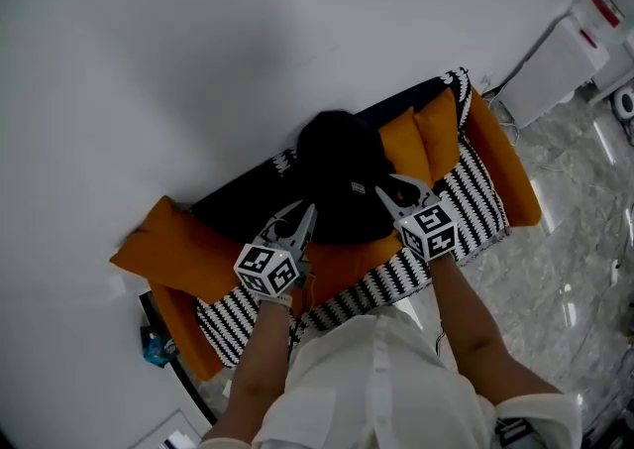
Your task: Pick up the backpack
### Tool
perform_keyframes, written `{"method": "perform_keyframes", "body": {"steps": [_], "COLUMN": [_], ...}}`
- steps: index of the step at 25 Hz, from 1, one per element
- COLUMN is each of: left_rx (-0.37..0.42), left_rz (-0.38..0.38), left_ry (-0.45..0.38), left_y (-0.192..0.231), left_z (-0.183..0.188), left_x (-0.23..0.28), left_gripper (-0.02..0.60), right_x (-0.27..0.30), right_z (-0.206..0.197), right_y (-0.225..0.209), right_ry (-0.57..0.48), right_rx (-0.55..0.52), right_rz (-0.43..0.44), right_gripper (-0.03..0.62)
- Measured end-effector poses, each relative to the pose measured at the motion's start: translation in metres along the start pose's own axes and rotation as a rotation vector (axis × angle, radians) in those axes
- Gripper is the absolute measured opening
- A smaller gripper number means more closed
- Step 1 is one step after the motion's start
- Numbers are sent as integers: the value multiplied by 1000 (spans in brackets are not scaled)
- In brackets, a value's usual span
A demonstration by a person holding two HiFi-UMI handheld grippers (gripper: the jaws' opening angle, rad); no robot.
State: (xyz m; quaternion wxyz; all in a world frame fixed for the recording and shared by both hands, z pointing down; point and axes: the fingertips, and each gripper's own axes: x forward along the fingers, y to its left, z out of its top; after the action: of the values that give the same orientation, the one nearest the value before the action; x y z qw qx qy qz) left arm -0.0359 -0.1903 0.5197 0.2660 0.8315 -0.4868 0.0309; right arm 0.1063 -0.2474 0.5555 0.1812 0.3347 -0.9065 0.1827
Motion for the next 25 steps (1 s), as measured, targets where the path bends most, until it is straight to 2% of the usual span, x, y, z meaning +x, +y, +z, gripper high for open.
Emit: {"method": "perform_keyframes", "body": {"steps": [10, 25], "left_rx": [-12, -48], "left_rz": [-44, -17], "left_ry": [34, 53], "left_y": [27, 44], "left_z": [-5, -16], "left_x": [25, 26], "left_gripper": [58, 58], "right_x": [56, 129], "right_z": [-6, -21], "right_y": [-29, -80], "right_ry": [55, 183], "right_rx": [26, 29], "right_rz": [-50, -107], "right_gripper": [160, 208]}}
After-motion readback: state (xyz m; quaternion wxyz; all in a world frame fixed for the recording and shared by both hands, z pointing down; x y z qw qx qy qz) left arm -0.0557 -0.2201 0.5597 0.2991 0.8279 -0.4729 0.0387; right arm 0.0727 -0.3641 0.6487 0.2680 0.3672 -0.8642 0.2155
